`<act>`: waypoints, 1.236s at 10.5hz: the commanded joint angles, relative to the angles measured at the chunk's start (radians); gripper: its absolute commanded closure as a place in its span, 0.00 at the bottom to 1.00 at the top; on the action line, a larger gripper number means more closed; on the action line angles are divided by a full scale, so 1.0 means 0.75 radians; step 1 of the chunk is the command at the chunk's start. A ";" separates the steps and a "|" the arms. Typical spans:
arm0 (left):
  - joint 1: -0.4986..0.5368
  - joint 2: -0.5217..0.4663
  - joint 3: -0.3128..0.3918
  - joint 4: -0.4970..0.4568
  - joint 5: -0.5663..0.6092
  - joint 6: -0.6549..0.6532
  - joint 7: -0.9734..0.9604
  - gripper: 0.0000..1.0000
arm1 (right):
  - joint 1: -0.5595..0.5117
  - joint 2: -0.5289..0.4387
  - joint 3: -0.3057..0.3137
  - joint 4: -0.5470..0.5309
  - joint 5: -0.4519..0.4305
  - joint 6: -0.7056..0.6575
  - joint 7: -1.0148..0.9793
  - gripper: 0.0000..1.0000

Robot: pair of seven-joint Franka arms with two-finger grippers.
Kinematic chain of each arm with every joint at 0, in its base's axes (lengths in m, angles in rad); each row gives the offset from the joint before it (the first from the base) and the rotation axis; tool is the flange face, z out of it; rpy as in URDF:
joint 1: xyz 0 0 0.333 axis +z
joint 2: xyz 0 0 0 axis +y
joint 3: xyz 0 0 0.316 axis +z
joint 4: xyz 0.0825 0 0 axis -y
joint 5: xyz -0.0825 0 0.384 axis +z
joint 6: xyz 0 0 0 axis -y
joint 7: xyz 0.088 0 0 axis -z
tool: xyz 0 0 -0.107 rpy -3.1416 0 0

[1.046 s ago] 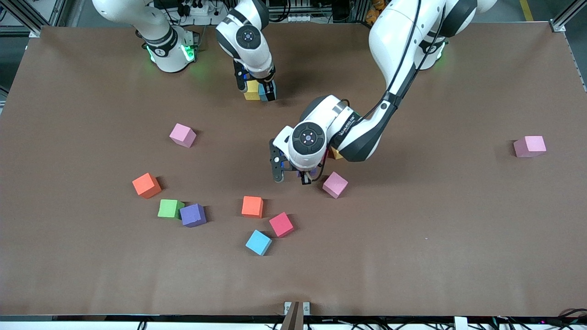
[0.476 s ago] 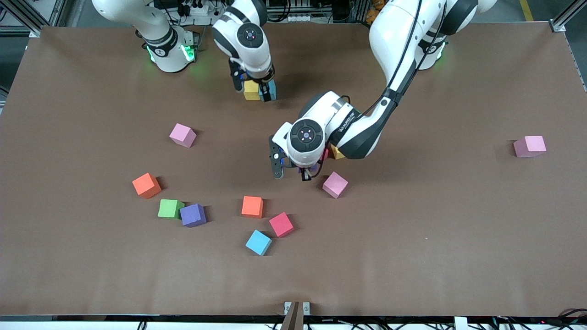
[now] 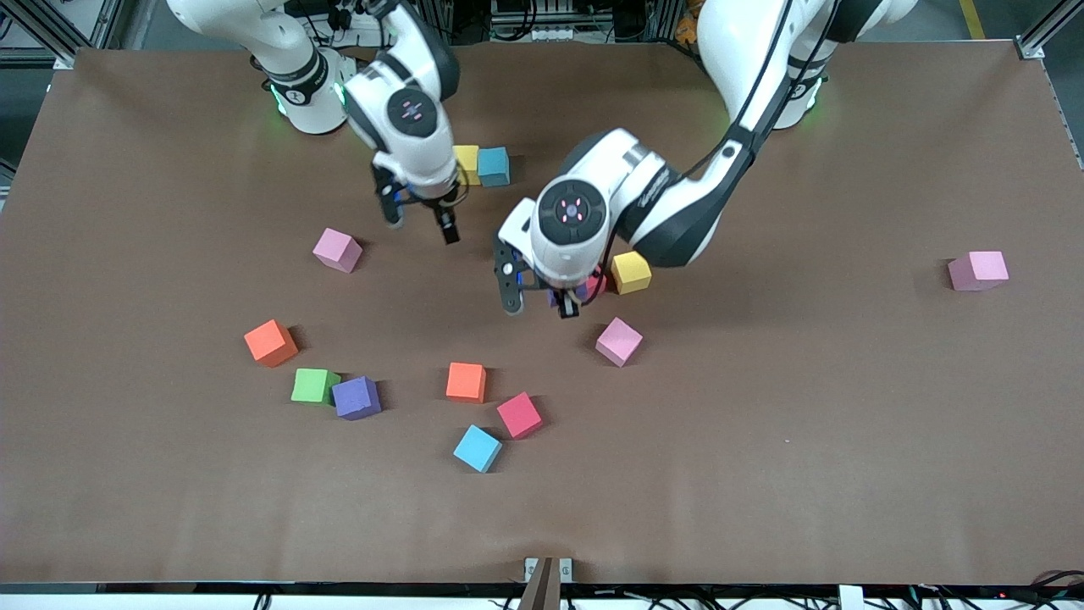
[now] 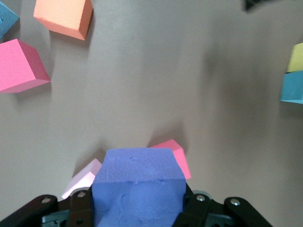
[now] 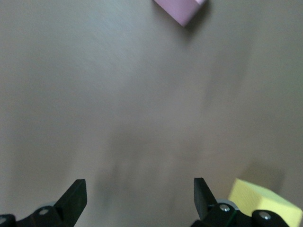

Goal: Form number 2 with 11 blocks
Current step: 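Reach the right gripper to the pink cube while the left carries purple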

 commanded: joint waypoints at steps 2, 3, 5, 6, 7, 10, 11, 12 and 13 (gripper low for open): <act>-0.023 -0.014 -0.129 -0.036 0.024 -0.023 -0.197 1.00 | -0.218 0.094 0.013 0.278 -0.029 -0.157 -0.277 0.00; -0.067 -0.008 -0.147 -0.036 0.081 -0.015 -0.219 1.00 | -0.265 0.127 0.011 0.368 -0.043 -0.230 -0.379 0.00; -0.141 0.014 -0.221 -0.079 0.211 0.050 -0.329 1.00 | -0.373 0.156 0.010 0.418 -0.100 -0.247 -0.618 0.00; -0.150 0.008 -0.268 -0.138 0.269 0.095 -0.397 1.00 | -0.406 0.154 0.010 0.406 -0.103 -0.258 -0.737 0.00; -0.150 -0.014 -0.307 -0.222 0.277 0.156 -0.475 1.00 | -0.431 0.149 0.008 0.398 -0.103 -0.316 -0.837 0.00; -0.129 -0.114 -0.387 -0.481 0.325 0.308 -0.575 1.00 | -0.452 0.052 0.008 0.217 -0.103 -0.368 -1.068 0.00; -0.115 -0.169 -0.407 -0.612 0.327 0.416 -0.624 1.00 | -0.498 0.015 0.010 0.147 -0.103 -0.372 -1.213 0.00; -0.087 -0.204 -0.438 -0.710 0.329 0.508 -0.635 1.00 | -0.537 -0.008 0.006 0.098 -0.094 -0.376 -1.383 0.00; -0.074 -0.245 -0.458 -0.782 0.353 0.549 -0.647 1.00 | -0.576 -0.030 0.000 0.039 -0.082 -0.374 -1.510 0.00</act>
